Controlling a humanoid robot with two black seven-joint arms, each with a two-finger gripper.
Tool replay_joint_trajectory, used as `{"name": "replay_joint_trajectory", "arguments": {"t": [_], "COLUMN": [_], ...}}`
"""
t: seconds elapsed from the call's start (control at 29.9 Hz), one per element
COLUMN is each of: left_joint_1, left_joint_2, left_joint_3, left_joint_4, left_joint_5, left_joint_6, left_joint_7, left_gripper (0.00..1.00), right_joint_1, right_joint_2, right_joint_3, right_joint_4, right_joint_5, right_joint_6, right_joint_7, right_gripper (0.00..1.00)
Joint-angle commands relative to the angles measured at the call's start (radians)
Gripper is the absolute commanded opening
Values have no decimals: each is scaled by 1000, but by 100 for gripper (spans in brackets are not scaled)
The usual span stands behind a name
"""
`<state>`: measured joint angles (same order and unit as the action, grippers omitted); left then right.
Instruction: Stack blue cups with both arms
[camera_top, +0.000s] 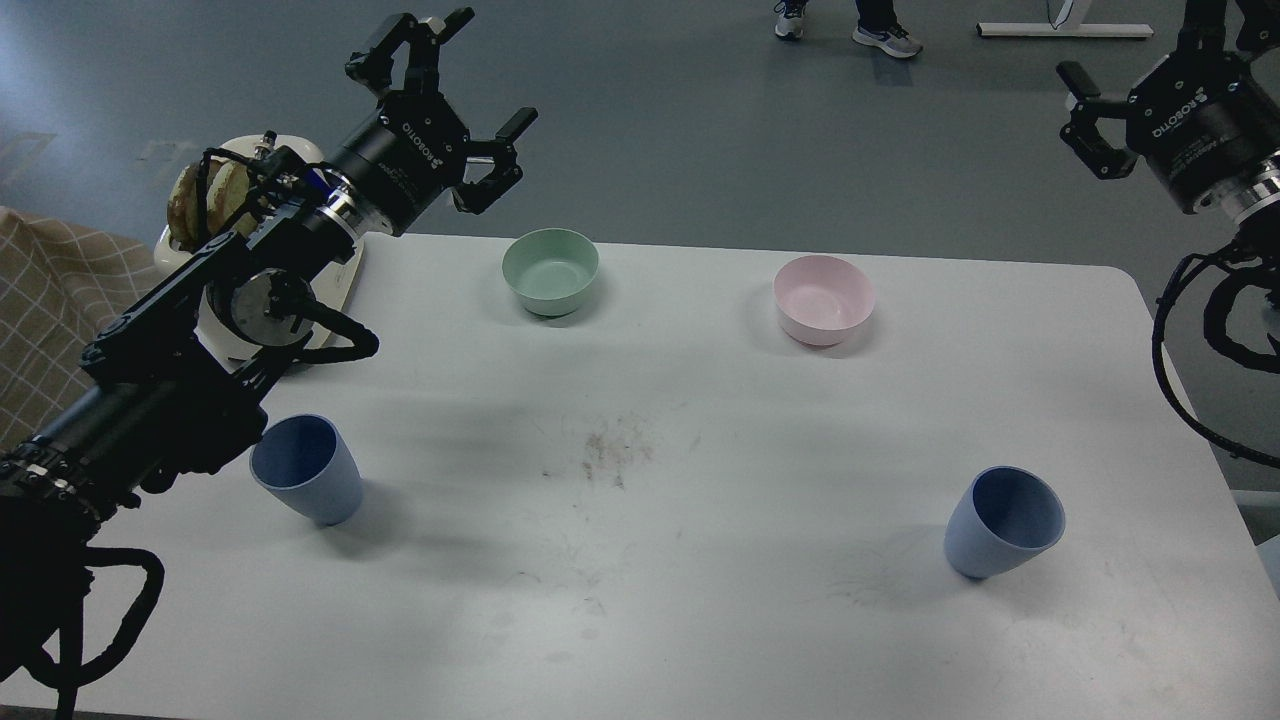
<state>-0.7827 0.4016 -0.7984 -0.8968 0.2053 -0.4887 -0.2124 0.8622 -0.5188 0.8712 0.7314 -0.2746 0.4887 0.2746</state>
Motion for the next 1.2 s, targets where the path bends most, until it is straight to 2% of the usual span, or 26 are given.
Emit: {"name": "replay_joint_trajectory", "arguments": {"t": [0.0,0.4,0.57,0.7,0.74,1.04,1.17], "left_joint_1": [0,0,-7,-12,-12,5,16], "left_joint_2": [2,3,48,160,160,427,545], "left_joint_3": [1,4,-1,1,1,16,16], "left_joint_4": [-1,-1,-16,-140,-140,-364,-427], "left_joint_5": [6,17,178,359,359,738,873], "left_joint_6": [0,0,0,0,0,0,0], "left_joint_7": [1,1,1,2,2,-1,-47], "left_gripper": [98,98,98,98,98,98,98], "right_joint_1": [0,0,0,0,0,1,1], "right_joint_2": [-3,-3,-1,-1,-1,-1,-1], "right_joint_3": [2,3,3,5,5,3,3], "right_joint_4": [2,3,2,2,2,3,2], "right_joint_5": [2,3,3,3,3,3,2], "right_joint_6": [0,0,0,0,0,0,0], "right_joint_7": [0,0,0,2,2,2,2], "right_gripper": [100,100,100,100,100,100,100]}}
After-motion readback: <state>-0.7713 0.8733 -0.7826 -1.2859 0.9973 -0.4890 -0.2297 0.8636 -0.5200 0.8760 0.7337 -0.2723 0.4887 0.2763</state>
